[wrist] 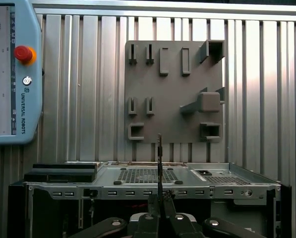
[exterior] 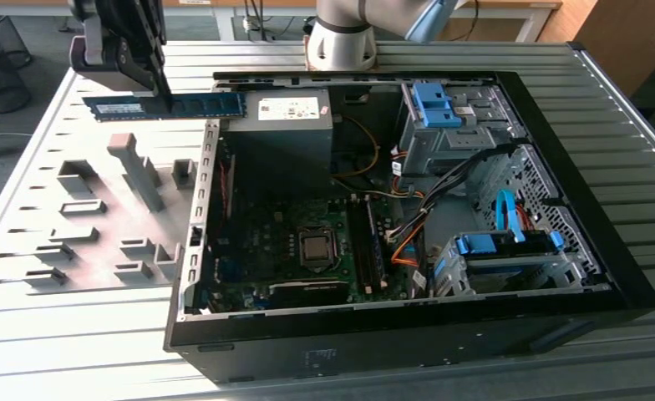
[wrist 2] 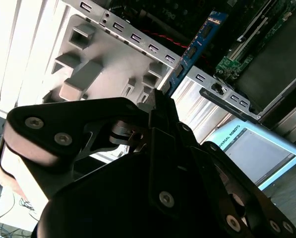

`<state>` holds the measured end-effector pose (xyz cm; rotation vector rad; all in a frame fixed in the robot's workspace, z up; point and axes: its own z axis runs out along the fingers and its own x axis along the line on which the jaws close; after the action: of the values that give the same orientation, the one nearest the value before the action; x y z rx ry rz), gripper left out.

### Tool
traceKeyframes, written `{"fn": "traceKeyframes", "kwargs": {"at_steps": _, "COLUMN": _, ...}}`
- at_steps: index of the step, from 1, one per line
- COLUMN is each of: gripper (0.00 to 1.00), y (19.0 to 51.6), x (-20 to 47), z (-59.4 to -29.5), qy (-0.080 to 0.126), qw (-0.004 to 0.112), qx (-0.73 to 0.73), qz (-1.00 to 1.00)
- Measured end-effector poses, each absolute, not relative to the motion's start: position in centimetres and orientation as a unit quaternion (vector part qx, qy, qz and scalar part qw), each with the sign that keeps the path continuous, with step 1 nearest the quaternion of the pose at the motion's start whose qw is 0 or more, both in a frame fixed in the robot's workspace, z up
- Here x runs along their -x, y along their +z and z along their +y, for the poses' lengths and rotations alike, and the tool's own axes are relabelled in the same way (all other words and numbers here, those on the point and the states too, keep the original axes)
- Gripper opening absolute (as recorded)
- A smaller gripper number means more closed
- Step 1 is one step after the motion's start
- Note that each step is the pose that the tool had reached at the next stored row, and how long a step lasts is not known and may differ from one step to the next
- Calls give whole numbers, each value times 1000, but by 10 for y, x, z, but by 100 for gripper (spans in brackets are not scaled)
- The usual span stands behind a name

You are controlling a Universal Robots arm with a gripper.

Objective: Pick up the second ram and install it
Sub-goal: 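Pick up the second ram and move it above second insertion slot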

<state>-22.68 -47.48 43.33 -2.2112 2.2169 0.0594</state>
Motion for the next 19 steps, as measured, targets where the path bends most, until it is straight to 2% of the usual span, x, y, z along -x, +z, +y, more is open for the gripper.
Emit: {"fn": "traceKeyframes", "kwargs": {"at_steps": 19, "gripper": 14, "y": 425, "x": 166, "z": -475, "qy": 20, "qw": 4, "qx": 706, "qz": 708}}
